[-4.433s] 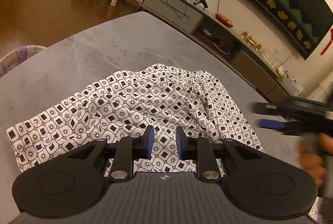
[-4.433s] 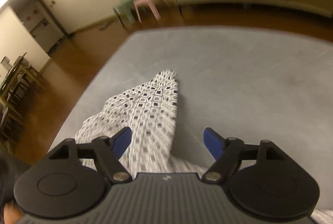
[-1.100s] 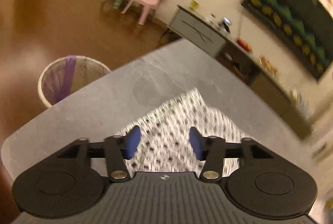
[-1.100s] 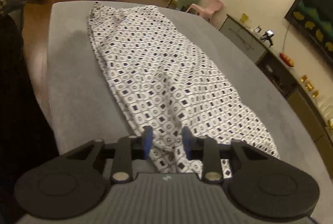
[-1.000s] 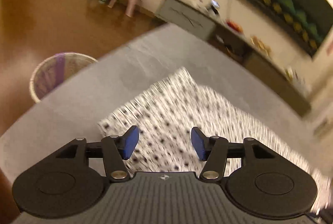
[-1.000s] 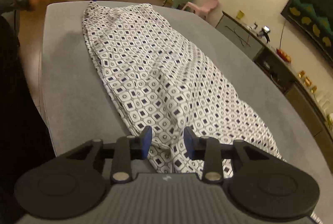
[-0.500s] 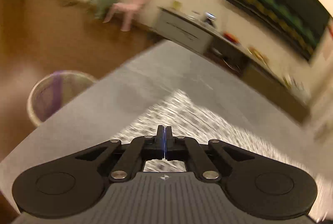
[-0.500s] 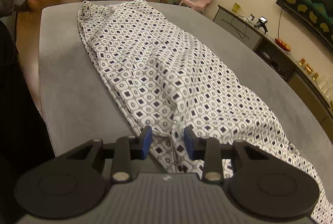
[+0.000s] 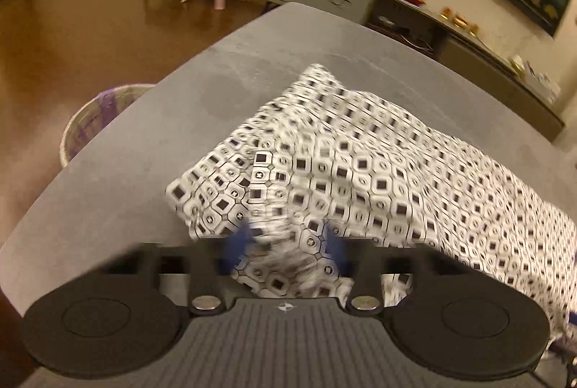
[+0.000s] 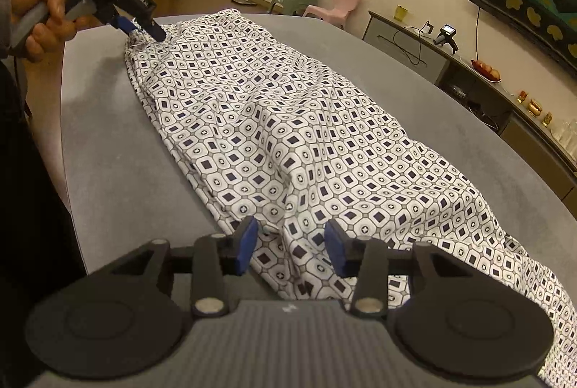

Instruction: Fold clothes

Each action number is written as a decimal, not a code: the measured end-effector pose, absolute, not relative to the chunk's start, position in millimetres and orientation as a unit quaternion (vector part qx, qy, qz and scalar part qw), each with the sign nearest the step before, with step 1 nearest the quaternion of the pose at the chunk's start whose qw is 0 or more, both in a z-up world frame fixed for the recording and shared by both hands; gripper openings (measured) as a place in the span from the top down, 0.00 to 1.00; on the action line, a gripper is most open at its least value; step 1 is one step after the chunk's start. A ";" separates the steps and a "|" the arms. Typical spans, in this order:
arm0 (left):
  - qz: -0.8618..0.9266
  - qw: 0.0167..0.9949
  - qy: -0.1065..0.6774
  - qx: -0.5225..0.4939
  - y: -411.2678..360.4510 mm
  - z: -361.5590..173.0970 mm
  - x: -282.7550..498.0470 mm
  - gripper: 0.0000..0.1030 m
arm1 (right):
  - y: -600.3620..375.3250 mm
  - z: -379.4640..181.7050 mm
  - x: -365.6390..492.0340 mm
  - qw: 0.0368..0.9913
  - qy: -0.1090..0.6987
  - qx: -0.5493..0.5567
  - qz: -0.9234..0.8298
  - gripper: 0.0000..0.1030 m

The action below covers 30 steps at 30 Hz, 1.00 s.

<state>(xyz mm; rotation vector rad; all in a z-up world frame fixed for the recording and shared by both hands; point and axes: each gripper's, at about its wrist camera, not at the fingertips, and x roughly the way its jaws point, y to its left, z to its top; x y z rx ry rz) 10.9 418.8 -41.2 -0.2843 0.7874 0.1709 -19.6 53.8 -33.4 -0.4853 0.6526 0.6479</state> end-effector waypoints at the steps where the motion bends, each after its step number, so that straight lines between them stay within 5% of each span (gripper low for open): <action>1: 0.081 0.915 0.369 -0.139 418.7 -36.8 9.1 0.87 | 53.6 -33.5 -19.5 0.868 0.311 -0.229 0.310 0.59; 6: 0.119 0.918 0.281 -0.253 466.1 -20.6 8.4 0.91 | 55.5 -33.2 -22.9 0.868 0.306 -0.232 0.314 0.59; 12: 0.128 0.901 0.303 -0.282 477.8 -35.5 1.4 0.91 | 58.8 -33.0 -28.8 0.860 0.302 -0.252 0.325 0.59; 15: 0.124 0.904 0.281 -0.299 480.8 -29.9 -13.6 0.91 | 55.9 -31.7 -27.0 0.858 0.308 -0.254 0.324 0.69; 19: 0.126 0.903 0.284 -0.298 480.3 -29.1 -13.5 0.91 | 53.2 -31.1 -27.0 0.852 0.316 -0.260 0.325 0.99; 23: 0.131 0.912 0.249 -0.299 476.9 -12.9 -42.6 0.91 | 51.2 -14.1 -45.5 0.847 0.284 -0.295 0.337 0.99; 30: 0.177 0.896 0.323 -0.248 477.1 -30.0 -38.2 0.90 | 49.0 -28.5 -56.5 0.808 0.315 -0.331 0.371 0.99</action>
